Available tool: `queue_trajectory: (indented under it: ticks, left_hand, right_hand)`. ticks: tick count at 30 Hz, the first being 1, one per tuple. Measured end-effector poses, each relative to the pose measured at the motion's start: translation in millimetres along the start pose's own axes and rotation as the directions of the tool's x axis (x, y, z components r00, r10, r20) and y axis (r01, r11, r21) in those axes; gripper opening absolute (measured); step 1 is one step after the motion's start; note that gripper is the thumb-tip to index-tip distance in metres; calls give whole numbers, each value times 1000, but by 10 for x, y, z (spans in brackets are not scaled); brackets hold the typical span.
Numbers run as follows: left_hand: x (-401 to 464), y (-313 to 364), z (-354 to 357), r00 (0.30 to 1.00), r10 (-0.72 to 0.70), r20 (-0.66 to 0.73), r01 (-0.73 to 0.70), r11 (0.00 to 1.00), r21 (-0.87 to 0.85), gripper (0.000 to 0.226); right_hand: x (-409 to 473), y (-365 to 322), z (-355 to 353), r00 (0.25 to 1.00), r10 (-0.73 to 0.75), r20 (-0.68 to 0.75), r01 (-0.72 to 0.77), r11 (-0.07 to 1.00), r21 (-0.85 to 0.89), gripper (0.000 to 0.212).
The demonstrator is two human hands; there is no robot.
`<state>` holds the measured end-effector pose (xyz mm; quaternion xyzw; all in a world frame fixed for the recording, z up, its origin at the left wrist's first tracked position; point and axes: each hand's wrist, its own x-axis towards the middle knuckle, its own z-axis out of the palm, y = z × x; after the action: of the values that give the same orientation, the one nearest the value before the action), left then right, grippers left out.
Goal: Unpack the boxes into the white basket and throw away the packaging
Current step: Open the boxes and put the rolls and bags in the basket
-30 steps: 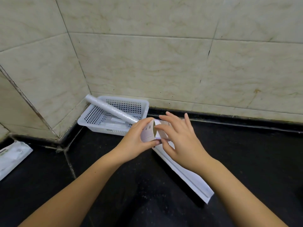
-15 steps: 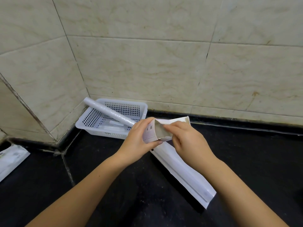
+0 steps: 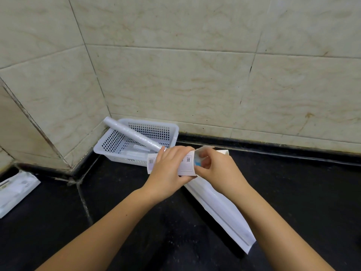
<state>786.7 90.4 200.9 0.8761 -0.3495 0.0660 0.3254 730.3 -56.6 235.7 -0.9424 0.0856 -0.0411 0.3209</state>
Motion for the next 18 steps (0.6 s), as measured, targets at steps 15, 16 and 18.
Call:
queue_trajectory:
  ticks: [15, 16, 18]
  left_hand:
    - [41, -244, -9, 991, 18, 135, -60, 947, 315, 55]
    - [56, -228, 18, 990, 34, 135, -80, 935, 346, 55]
    - [73, -213, 59, 989, 44, 143, -95, 923, 374, 56]
  right_hand:
    - [148, 403, -229, 943, 36, 331, -49, 998, 31, 22]
    - [161, 377, -206, 944, 14, 329, -31, 998, 49, 18]
    - [192, 361, -174, 956, -4, 295, -15, 998, 60, 16]
